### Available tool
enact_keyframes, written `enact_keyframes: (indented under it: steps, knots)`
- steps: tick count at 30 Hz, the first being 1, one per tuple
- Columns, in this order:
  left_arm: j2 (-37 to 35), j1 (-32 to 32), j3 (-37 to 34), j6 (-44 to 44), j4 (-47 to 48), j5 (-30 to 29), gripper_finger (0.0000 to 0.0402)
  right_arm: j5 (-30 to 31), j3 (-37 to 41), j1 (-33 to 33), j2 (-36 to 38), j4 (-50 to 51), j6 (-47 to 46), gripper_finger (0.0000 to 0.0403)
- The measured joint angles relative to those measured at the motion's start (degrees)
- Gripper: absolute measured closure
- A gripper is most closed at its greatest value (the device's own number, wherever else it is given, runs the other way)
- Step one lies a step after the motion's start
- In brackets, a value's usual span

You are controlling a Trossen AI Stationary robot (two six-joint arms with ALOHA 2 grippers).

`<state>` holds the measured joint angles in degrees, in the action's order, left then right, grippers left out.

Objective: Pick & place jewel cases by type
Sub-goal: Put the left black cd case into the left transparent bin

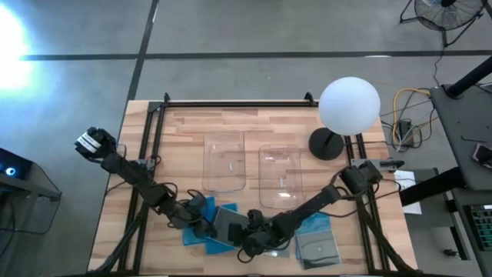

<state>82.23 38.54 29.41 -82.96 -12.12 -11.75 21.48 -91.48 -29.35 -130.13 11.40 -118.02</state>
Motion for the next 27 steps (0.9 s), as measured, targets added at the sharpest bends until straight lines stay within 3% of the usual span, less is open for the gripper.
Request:
enact_keyframes:
  steps: [8, 27]
  knots:
    - [2.39, 0.02, 1.42, -2.08, 1.62, 1.12, 0.0241, -0.36, -0.02, -0.21, 0.00, 0.33, -0.25, 0.0170]
    - [3.46, -0.61, 4.85, 8.96, -4.56, 1.81, 0.0241, -1.64, -0.09, -0.95, 0.28, 0.41, 8.57, 0.0170]
